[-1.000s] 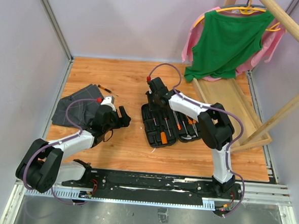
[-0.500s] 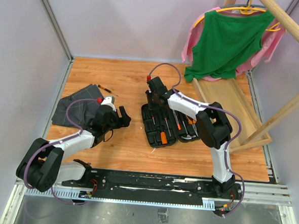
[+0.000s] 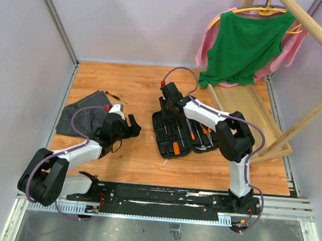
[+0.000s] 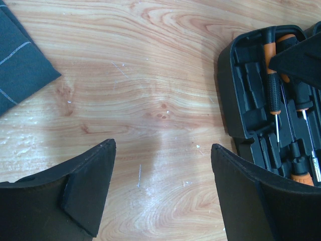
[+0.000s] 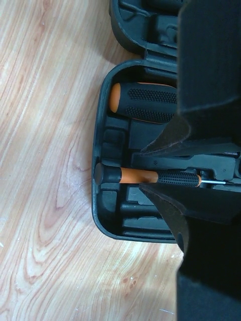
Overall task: Sort the tools into containers
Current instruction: Place the screwdriver in the storage box.
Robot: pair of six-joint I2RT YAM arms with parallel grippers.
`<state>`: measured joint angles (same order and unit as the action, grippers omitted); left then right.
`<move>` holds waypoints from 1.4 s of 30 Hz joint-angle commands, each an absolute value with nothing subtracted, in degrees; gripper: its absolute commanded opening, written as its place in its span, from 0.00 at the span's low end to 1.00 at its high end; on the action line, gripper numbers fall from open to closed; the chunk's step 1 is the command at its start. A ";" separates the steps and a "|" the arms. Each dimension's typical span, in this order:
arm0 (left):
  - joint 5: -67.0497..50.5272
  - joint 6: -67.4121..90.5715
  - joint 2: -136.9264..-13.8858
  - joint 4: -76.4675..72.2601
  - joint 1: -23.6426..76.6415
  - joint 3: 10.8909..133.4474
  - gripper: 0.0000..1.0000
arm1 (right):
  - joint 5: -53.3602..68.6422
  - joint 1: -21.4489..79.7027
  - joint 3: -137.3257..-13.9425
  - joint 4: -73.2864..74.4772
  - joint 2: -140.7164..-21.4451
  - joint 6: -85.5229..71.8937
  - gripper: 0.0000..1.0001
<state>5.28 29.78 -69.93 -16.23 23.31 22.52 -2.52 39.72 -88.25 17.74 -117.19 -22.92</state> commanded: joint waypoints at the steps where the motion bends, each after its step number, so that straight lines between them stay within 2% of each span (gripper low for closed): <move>1: 5.51 28.92 -69.98 -17.81 23.02 22.67 0.80 | -3.66 39.11 -87.68 18.90 -115.75 -22.58 0.27; 15: 5.35 28.88 -69.76 -17.71 23.03 22.68 0.80 | -0.54 39.09 -88.15 17.73 -118.00 -23.45 0.26; 29: 5.35 28.92 -69.77 -17.69 22.95 22.73 0.80 | -1.43 39.06 -87.54 17.78 -116.47 -23.07 0.13; 42: 5.04 29.00 -70.14 -17.81 23.02 22.77 0.80 | 0.27 39.03 -85.70 19.77 -113.82 -23.61 0.12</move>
